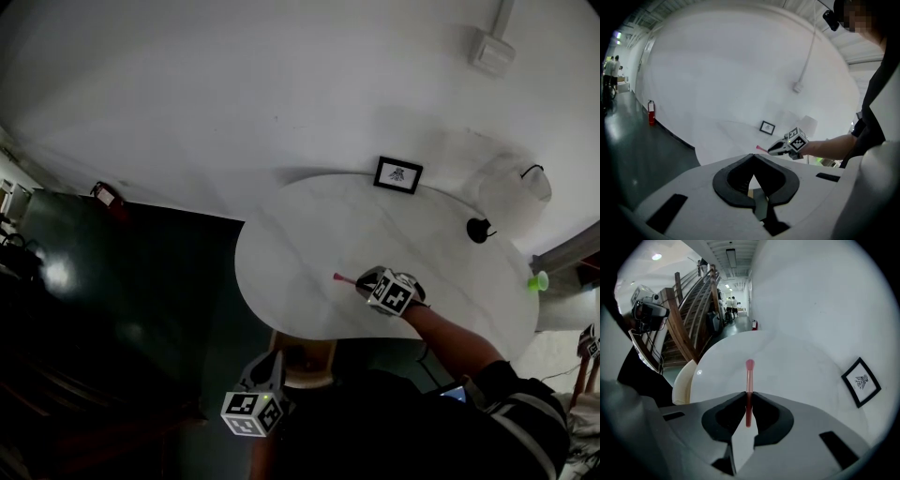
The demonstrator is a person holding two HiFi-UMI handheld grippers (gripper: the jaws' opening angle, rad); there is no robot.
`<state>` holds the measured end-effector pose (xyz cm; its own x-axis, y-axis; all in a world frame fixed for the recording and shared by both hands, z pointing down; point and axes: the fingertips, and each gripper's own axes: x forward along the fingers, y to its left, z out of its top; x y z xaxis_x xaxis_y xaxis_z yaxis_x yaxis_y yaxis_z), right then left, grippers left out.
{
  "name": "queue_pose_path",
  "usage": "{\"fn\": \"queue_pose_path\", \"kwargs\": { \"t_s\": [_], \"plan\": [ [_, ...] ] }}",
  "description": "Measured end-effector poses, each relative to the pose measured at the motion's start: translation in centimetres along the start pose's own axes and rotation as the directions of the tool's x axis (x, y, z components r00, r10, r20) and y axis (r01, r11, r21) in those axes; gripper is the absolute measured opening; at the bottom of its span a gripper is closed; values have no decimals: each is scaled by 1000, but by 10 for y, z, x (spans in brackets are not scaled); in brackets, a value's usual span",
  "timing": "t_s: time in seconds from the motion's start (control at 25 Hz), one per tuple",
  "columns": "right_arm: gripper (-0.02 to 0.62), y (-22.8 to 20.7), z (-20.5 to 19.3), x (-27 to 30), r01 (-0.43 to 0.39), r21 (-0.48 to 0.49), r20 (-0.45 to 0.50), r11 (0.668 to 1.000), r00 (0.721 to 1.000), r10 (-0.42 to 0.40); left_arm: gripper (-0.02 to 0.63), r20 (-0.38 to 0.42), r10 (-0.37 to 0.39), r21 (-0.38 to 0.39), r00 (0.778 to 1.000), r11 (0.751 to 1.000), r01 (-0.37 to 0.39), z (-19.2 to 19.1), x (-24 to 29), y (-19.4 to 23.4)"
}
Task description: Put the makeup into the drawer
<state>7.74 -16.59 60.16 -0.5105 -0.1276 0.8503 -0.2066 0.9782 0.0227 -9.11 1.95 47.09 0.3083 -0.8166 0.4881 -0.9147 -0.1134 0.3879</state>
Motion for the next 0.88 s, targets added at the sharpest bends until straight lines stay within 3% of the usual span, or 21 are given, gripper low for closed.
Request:
{"fn": "queue_pose_path", "kwargs": {
  "t_s": [0.44, 0.88],
  "plan": [
    [48, 18, 8, 3, -4, 24, 7, 1000, 1000, 4, 11, -45, -25, 41, 999, 999, 27, -6, 3, 9],
    [48, 71, 29, -1, -62, 25, 63, 998, 996, 60, 11, -25, -53, -5, 998, 999, 52, -15, -7, 16]
  ]
}}
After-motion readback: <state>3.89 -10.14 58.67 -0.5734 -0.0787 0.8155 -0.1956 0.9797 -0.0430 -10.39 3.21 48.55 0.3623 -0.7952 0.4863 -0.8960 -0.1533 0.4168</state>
